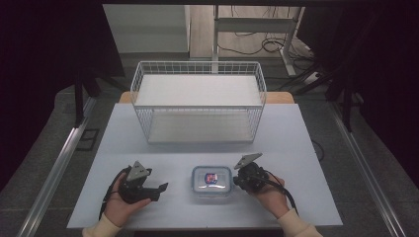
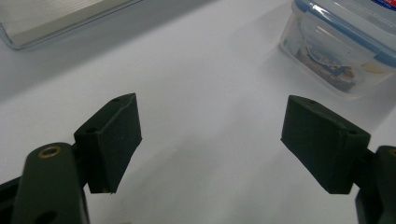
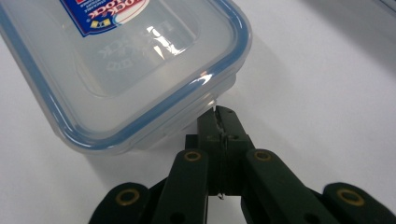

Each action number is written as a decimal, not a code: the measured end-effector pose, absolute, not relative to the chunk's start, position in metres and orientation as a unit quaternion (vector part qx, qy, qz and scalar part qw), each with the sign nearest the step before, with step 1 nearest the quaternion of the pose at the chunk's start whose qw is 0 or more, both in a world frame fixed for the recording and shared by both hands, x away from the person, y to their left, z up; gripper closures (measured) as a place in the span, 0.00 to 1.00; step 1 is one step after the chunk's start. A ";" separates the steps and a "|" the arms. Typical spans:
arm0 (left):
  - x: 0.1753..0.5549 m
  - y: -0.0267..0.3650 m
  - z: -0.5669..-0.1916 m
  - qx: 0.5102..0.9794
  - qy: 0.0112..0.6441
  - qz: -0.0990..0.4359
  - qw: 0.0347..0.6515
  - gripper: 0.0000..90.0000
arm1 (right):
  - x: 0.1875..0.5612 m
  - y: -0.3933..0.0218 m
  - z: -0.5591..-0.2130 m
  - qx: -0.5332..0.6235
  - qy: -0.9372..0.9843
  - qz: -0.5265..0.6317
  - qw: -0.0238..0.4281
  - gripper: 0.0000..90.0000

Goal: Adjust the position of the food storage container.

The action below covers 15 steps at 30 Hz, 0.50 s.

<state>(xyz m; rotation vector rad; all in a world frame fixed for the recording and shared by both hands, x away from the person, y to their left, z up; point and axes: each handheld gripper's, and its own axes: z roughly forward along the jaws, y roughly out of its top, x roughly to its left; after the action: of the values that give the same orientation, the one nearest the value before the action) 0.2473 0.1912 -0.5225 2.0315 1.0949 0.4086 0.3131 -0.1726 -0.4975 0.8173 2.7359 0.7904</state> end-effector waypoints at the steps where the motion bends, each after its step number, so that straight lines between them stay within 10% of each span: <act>1: 0.247 0.191 -0.523 0.800 0.430 0.160 0.388 0.22 | 0.314 -0.172 -0.498 0.278 0.919 0.266 0.088 1.00; 13: 0.247 0.192 -0.523 0.799 0.428 0.159 0.392 0.22 | 0.302 -0.203 -0.480 0.296 0.889 0.325 0.127 0.98; 15: 0.248 0.192 -0.523 0.799 0.430 0.157 0.391 0.22 | 0.297 -0.214 -0.477 0.323 0.867 0.355 0.136 0.81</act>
<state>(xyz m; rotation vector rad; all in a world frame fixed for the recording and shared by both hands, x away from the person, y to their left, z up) 0.2482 0.1918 -0.5234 2.0292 1.0914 0.4000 0.2970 -0.2143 -0.4767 0.9338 2.5088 1.0288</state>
